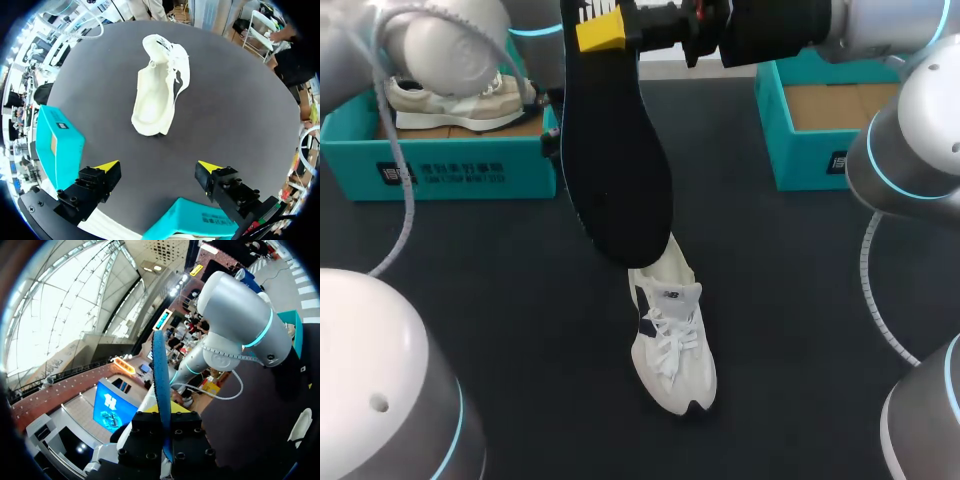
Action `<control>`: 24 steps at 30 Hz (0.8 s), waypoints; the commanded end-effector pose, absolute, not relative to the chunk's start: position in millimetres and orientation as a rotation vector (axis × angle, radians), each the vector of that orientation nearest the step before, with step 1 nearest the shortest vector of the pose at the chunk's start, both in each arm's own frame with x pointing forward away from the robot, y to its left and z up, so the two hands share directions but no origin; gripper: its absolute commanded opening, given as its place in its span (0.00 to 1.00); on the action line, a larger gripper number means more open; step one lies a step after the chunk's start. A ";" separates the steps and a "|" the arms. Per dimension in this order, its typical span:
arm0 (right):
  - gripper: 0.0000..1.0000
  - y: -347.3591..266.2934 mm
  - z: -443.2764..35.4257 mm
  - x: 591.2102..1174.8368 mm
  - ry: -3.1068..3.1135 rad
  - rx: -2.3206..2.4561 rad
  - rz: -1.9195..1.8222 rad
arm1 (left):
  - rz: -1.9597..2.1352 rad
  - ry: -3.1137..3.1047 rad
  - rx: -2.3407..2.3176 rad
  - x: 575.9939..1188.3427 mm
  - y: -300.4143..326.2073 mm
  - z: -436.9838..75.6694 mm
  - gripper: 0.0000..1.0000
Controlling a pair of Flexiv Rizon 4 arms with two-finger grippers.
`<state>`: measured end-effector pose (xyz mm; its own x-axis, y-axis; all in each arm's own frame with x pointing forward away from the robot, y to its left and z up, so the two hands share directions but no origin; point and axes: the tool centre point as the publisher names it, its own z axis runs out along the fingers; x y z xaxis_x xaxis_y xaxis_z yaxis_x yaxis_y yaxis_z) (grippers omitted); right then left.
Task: Take the shoe out of the shoebox, open the shoe tongue, remove and reinsert the insole, then place the shoe into the shoebox
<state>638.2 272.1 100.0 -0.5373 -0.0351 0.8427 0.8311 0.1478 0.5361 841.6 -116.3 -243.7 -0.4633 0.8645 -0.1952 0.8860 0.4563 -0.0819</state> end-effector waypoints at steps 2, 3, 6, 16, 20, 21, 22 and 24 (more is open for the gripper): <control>0.00 274.6 100.7 637.6 -1.688 -0.779 -1.479 | -0.602 2.218 1.288 837.4 -90.5 -242.0 1.00; 0.00 274.6 100.7 637.6 -1.688 -0.779 -1.479 | -0.614 2.200 1.275 837.0 -88.0 -241.6 1.00; 0.00 274.6 100.7 637.6 -1.688 -0.779 -1.479 | -0.609 2.163 1.229 834.0 -79.3 -238.2 1.00; 0.00 212.7 95.7 671.6 -1.602 -0.860 -1.474 | -0.681 2.004 1.140 827.3 -59.2 -229.7 1.00; 0.00 201.7 92.2 675.9 -1.615 -0.838 -1.433 | -0.745 1.930 1.121 827.7 -58.3 -221.9 1.00; 0.00 200.2 91.8 677.3 -1.609 -0.840 -1.434 | -0.756 1.912 1.118 826.8 -58.7 -218.1 1.00; 0.00 199.3 90.7 678.8 -1.587 -0.841 -1.429 | -0.755 1.898 1.116 826.1 -60.2 -214.1 1.00; 0.00 197.5 87.4 681.5 -1.547 -0.845 -1.417 | -0.764 1.859 1.100 824.5 -63.7 -205.9 1.00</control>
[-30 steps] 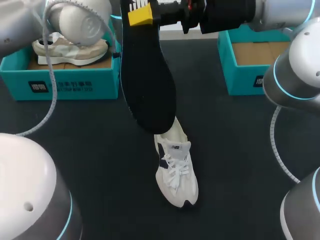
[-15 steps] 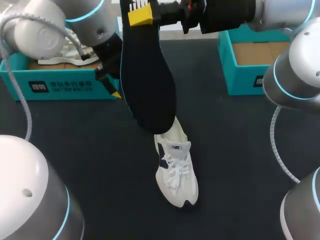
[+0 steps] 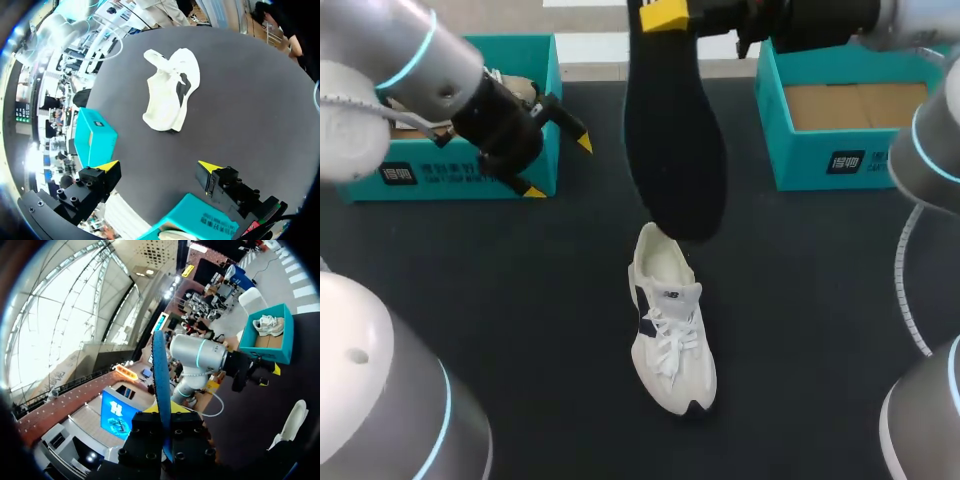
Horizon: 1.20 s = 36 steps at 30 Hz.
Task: Take the shoe out of the shoebox, open the shoe tongue, remove and reinsert the insole, then place the shoe into the shoebox
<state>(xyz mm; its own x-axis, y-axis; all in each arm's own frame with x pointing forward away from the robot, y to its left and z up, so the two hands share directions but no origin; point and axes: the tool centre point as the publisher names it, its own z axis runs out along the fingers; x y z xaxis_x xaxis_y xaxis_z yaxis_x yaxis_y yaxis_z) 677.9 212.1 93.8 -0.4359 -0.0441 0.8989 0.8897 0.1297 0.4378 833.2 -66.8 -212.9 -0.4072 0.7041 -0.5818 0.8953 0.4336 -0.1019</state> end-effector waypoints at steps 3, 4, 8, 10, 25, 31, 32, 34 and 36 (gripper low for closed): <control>0.00 193.8 78.5 686.4 -1.481 -0.854 -1.394 | -0.783 1.793 1.078 823.2 -67.4 -191.2 1.00; 0.00 192.5 75.7 688.0 -1.453 -0.855 -1.384 | -0.838 1.732 1.068 823.1 -69.1 -186.3 1.00; 0.00 185.4 65.0 695.3 -1.352 -0.881 -1.374 | -0.826 1.662 1.080 823.2 -78.7 -166.2 1.00; 0.00 180.8 59.7 700.8 -1.315 -0.904 -1.384 | -0.820 1.641 1.085 824.7 -84.6 -156.9 1.00; 0.00 170.6 52.6 710.7 -1.291 -0.960 -1.381 | -0.821 1.628 1.076 830.7 -93.7 -135.9 1.00; 0.00 165.3 52.1 715.4 -1.274 -0.956 -1.381 | -0.868 1.557 1.035 828.2 -91.2 -136.1 1.00; 0.00 158.9 51.2 720.9 -1.232 -0.965 -1.360 | -0.867 1.506 1.017 828.2 -89.4 -132.1 1.00; 0.00 145.9 52.2 732.6 -1.177 -0.960 -1.355 | -0.858 1.457 1.016 827.6 -87.5 -123.6 1.00; 0.00 133.8 51.6 746.1 -1.169 -0.970 -1.343 | -0.862 1.421 1.004 825.9 -86.7 -115.2 1.00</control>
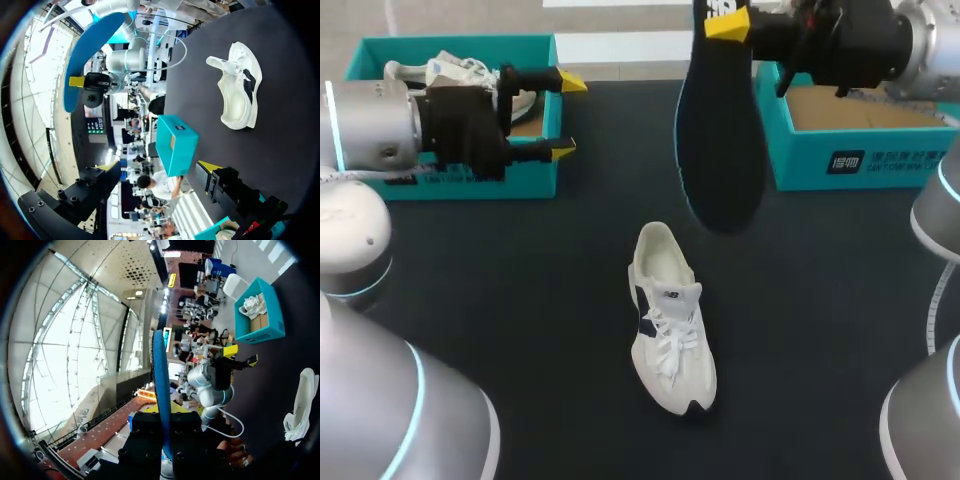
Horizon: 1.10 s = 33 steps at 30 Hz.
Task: Take the shoe out of the shoebox, open the shoe tongue, remove and reinsert the insole, then place the shoe into the shoebox
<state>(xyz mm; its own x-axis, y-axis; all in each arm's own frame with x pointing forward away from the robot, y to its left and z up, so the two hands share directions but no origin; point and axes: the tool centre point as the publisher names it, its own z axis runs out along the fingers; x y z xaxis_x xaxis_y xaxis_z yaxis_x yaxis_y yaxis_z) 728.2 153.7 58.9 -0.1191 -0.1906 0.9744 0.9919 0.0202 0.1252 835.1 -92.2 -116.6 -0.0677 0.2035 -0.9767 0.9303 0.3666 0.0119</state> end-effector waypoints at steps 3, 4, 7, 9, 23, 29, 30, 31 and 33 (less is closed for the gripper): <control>0.00 122.9 50.8 764.4 -1.156 -0.978 -1.329 | -0.845 1.379 1.006 821.4 -87.6 -105.1 1.00; 0.00 120.8 49.7 770.0 -1.144 -0.987 -1.314 | -0.841 1.364 1.008 819.9 -88.6 -101.4 1.00; 0.00 121.4 43.2 781.8 -1.135 -0.988 -1.279 | -0.826 1.328 1.036 816.2 -97.2 -88.4 1.00; 0.00 125.5 36.2 785.3 -1.146 -0.978 -1.249 | -0.824 1.317 1.064 816.8 -103.6 -80.8 1.00; 0.00 149.2 4.2 793.6 -1.157 -1.043 -1.146 | -0.830 1.225 1.219 822.6 -138.6 -49.4 1.00; 0.00 149.2 4.2 793.6 -1.157 -1.043 -1.146 | -0.844 1.218 1.244 820.8 -143.9 -44.8 1.00; 0.00 149.2 4.2 793.6 -1.157 -1.043 -1.146 | -0.849 1.217 1.250 820.3 -145.0 -44.4 1.00; 0.00 149.2 4.2 793.6 -1.157 -1.043 -1.146 | -0.852 1.218 1.255 820.0 -145.6 -44.5 1.00; 0.00 149.2 4.2 793.6 -1.157 -1.043 -1.146 | -0.856 1.214 1.265 819.1 -146.7 -44.8 1.00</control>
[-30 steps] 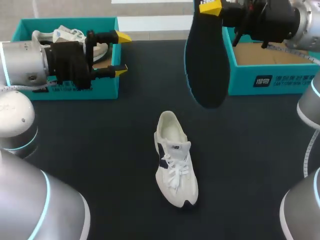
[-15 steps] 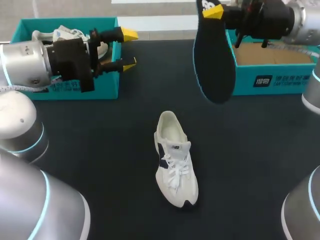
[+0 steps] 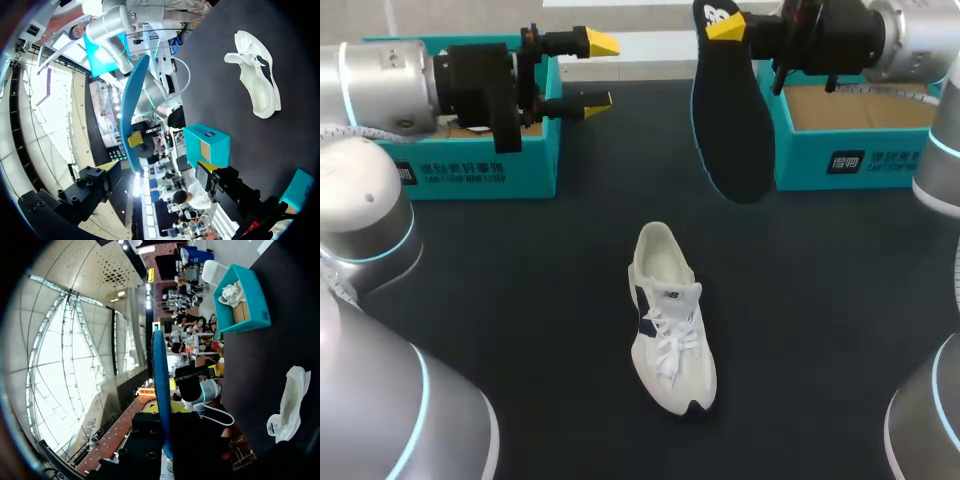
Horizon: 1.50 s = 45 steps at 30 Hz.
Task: Take the shoe out of the shoebox, open the shoe tongue, remove and reinsert the insole, then place the shoe into the shoebox
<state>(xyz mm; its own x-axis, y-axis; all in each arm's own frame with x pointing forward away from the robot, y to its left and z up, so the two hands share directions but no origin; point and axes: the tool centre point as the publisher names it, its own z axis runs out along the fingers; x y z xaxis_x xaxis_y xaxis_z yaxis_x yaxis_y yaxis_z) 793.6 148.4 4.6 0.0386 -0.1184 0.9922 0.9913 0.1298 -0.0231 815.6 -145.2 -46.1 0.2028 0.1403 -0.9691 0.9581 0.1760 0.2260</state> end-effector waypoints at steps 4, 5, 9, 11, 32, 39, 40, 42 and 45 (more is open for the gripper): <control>0.00 149.4 -9.5 808.9 -1.171 -1.062 -1.139 | -0.860 1.207 1.298 814.4 -151.0 -43.4 1.00; 0.00 149.6 -11.9 814.4 -1.171 -1.062 -1.140 | -0.859 1.205 1.300 813.8 -151.7 -42.9 1.00; 0.00 149.4 -19.1 836.9 -1.181 -1.071 -1.152 | -0.859 1.201 1.302 813.0 -153.6 -41.8 1.00; 0.00 150.2 -20.2 846.4 -1.161 -1.072 -1.160 | -0.868 1.190 1.298 812.2 -155.3 -41.9 1.00; 0.00 186.2 -39.0 886.1 -1.106 -1.126 -1.116 | -0.855 1.158 1.316 819.2 -181.6 -53.1 1.00; 0.00 202.8 -43.5 887.8 -1.083 -1.141 -1.110 | -0.878 1.134 1.330 824.2 -191.1 -55.9 1.00; 0.00 205.9 -43.2 887.0 -1.080 -1.137 -1.106 | -0.882 1.132 1.331 825.1 -192.2 -56.6 0.97; 0.00 211.1 -44.2 886.2 -1.080 -1.133 -1.101 | -0.887 1.131 1.334 826.6 -193.9 -57.9 0.94; 0.00 216.6 -46.1 885.9 -1.080 -1.127 -1.092 | -0.892 1.130 1.341 828.1 -196.1 -59.6 0.78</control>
<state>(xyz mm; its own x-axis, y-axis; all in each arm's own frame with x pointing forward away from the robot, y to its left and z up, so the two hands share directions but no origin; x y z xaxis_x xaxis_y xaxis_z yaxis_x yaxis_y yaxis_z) 882.9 209.1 -43.5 0.1358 -0.0949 0.9862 0.9874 0.0942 -0.1269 822.2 -191.3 -57.8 0.2549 0.1269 -0.9586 0.9607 0.0797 0.2660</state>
